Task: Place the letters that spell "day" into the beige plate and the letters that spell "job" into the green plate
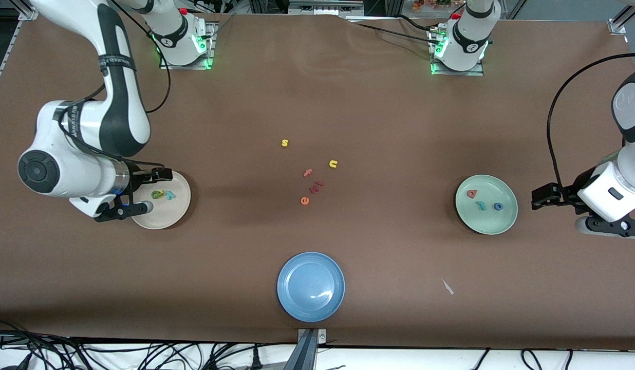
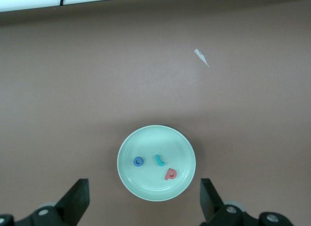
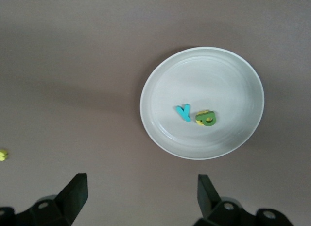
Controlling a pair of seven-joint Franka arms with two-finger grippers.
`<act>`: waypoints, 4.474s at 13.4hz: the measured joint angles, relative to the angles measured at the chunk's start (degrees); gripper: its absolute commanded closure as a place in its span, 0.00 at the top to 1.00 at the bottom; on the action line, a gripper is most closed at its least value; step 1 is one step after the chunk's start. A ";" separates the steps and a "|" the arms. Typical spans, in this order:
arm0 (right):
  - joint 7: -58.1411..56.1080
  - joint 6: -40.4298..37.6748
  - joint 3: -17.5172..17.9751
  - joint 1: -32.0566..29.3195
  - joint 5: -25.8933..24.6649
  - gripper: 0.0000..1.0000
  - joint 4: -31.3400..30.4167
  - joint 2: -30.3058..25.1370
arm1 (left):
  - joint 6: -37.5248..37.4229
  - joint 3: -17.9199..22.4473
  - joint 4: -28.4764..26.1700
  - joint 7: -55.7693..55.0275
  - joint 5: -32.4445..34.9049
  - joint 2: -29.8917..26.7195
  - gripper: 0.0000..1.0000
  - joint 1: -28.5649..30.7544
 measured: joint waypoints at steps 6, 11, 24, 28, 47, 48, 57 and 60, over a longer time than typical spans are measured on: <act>3.84 -3.86 14.86 -14.43 -7.70 1.00 -4.28 -12.00 | 0.00 0.00 0.03 0.00 0.00 -0.01 1.00 -0.01; 3.93 -10.71 18.54 -18.05 -11.65 1.00 -5.32 -20.03 | 0.01 0.00 0.04 0.00 0.00 -0.02 1.00 -0.01; 4.20 -14.92 18.73 -22.83 -11.69 1.00 -3.54 -23.78 | 0.01 0.00 0.04 0.00 0.00 -0.02 1.00 -0.01; 5.70 -14.99 18.81 -22.98 -11.68 1.00 -3.46 -23.82 | 0.01 0.00 0.04 0.00 0.00 -0.02 1.00 -0.01; 7.42 -14.97 19.20 -23.31 -11.68 1.00 -2.04 -22.70 | 0.02 0.00 0.04 0.00 0.00 -0.02 1.00 -0.05; 7.42 -14.97 19.20 -23.31 -11.68 1.00 -2.04 -22.69 | 0.02 0.00 0.04 0.00 0.00 -0.02 1.00 -0.07; 7.44 -14.97 19.20 -23.31 -11.68 1.00 -2.03 -22.60 | 0.02 0.00 0.04 0.00 0.00 -0.02 1.00 -0.13; 7.45 -14.97 19.20 -23.32 -11.68 1.00 -2.02 -22.55 | 0.02 0.00 0.04 0.00 0.00 -0.02 1.00 -0.14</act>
